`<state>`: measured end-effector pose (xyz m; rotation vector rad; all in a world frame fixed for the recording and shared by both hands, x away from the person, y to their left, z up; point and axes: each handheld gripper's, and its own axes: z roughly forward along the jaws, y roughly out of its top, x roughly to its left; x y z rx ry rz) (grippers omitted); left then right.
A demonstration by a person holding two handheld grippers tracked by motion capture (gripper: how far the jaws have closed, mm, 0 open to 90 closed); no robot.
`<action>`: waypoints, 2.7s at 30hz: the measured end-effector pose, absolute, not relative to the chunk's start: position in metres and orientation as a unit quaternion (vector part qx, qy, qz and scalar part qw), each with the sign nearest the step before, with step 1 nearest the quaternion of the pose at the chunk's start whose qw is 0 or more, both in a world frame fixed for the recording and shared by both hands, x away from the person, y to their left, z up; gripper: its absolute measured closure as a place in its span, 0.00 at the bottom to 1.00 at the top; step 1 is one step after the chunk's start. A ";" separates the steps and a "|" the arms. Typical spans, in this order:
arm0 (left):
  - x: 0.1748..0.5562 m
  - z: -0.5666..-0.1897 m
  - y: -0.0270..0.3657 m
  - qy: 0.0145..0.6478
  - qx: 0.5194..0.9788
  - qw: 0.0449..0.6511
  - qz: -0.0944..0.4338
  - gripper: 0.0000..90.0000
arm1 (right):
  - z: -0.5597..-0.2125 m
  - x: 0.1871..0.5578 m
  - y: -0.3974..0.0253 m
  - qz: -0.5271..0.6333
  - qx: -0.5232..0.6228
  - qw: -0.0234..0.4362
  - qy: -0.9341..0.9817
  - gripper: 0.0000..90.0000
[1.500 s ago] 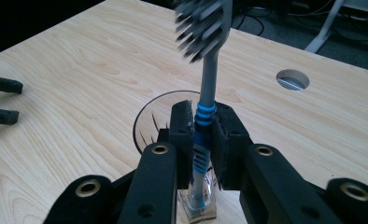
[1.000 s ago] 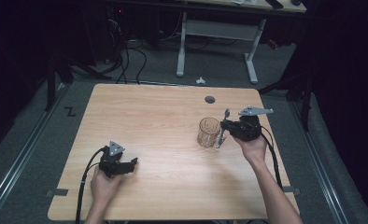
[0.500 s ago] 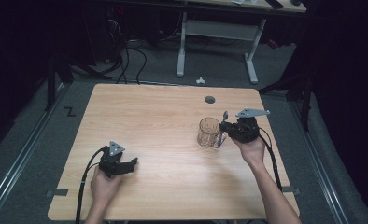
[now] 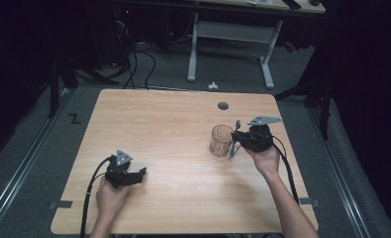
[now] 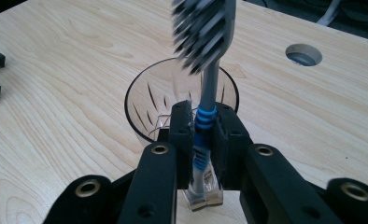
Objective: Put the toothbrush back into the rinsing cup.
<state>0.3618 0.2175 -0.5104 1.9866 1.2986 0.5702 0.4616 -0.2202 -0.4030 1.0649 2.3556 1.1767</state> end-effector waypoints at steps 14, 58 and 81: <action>0.362 -0.510 0.218 0.500 0.764 0.343 0.219 0.26 | -0.408 0.464 -0.222 0.407 0.378 0.144 0.819 0.88; 0.362 -0.510 0.218 0.500 0.764 0.343 0.219 0.26 | -0.398 0.440 -0.238 0.417 0.372 0.168 0.812 0.67; 0.362 -0.510 0.217 0.500 0.764 0.343 0.219 0.26 | -0.398 0.425 -0.250 0.428 0.375 0.166 0.805 0.69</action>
